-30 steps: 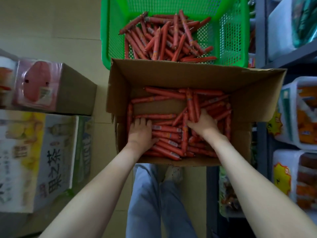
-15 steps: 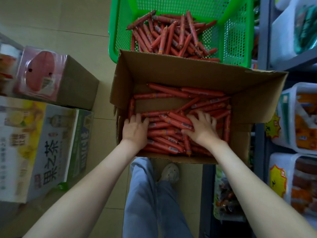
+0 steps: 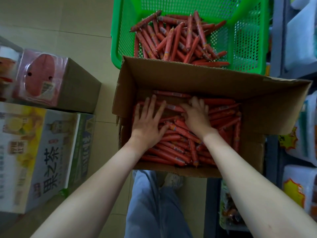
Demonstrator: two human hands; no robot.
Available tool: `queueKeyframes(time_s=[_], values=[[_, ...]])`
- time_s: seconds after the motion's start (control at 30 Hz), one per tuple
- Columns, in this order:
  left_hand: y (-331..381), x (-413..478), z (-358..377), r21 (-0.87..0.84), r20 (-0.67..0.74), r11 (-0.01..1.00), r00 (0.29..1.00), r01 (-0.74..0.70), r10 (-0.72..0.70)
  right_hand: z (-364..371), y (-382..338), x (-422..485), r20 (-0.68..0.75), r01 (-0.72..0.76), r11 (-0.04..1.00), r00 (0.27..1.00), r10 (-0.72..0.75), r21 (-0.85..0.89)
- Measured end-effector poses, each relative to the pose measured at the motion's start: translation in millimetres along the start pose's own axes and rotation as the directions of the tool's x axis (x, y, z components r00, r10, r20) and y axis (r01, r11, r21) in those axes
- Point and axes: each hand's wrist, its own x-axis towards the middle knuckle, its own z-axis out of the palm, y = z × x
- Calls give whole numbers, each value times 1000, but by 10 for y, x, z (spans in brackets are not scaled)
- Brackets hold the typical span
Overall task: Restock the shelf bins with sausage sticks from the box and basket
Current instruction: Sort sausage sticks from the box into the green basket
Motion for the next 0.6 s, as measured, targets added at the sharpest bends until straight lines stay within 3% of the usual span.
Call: queueKeyframes(time_s=[0.1, 0.17, 0.27, 0.5, 0.6], values=[[4, 13, 66, -4, 108, 1000, 994, 3, -3, -4, 21, -139, 94, 203, 977, 973, -209, 65], [25, -10, 140, -119, 230, 991, 973, 55, -27, -22, 5, -136, 71, 305, 947, 947, -312, 102], [61, -119, 266, -183, 257, 978, 965, 99, -49, -26, -9, 62, -24, 199, 974, 980, -198, 111], [9, -235, 332, -82, 221, 996, 975, 42, -23, 53, -196, 368, 28, 15, 992, 1000, -12, -123], [14, -314, 286, -162, -4, 986, 1000, -23, 23, 63, -172, 316, 38, 16, 990, 999, -11, -141]])
